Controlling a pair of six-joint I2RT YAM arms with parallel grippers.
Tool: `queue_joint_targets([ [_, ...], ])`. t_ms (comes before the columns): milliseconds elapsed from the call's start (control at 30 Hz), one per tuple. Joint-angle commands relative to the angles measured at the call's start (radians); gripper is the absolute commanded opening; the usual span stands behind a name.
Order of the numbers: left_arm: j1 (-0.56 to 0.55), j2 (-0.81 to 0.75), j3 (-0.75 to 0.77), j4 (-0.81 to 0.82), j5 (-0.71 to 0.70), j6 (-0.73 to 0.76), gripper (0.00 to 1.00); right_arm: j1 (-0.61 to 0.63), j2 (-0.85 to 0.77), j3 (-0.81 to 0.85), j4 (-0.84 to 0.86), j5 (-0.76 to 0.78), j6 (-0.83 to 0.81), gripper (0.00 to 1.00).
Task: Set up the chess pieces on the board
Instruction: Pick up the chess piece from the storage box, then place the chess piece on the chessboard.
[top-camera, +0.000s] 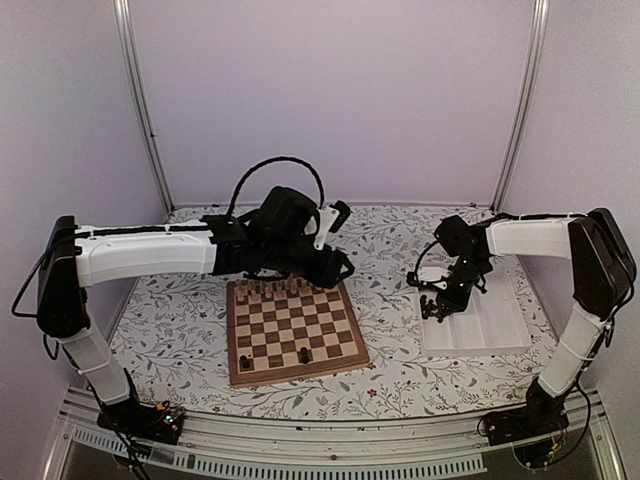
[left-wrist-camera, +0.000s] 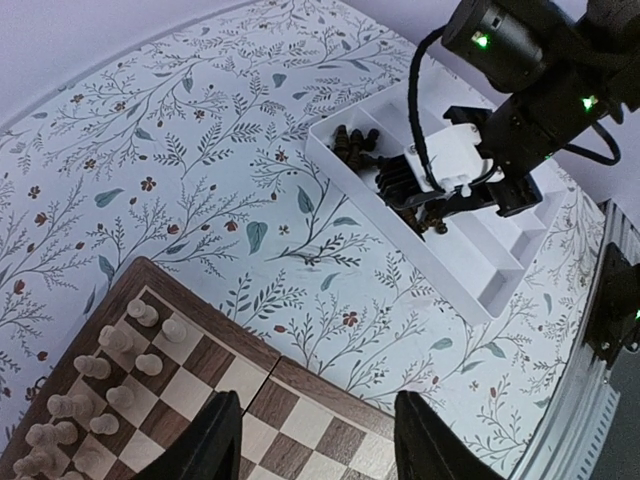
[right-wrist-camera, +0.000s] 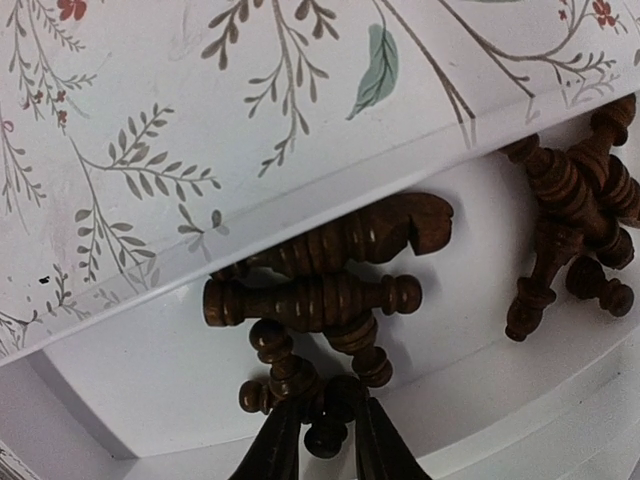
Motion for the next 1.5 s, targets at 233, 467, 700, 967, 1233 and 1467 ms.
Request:
queue_joint_targets([
  [233,-0.005,-0.002,-0.019,0.04,0.023,-0.002,0.53,0.005,-0.083,0.068,-0.093,-0.048,0.026,0.12],
  [467,-0.005,-0.004,-0.016,0.04,0.026,0.005,0.53,0.005,-0.166,0.126,-0.171,-0.117,0.05,0.1],
  [700,-0.005,-0.027,-0.015,0.003,-0.021,0.019,0.53,0.03,-0.174,0.198,-0.224,-0.225,0.055,0.11],
  [967,0.025,-0.087,-0.05,-0.058,-0.166,0.032,0.53,0.204,-0.053,0.388,-0.281,-0.274,0.045,0.11],
  [1233,0.091,-0.197,-0.144,-0.086,-0.304,-0.061,0.54,0.395,0.151,0.573,-0.316,-0.287,0.04,0.11],
  [1467,0.143,-0.321,-0.247,-0.083,-0.382,-0.09,0.57,0.49,0.321,0.68,-0.349,-0.314,0.053,0.11],
])
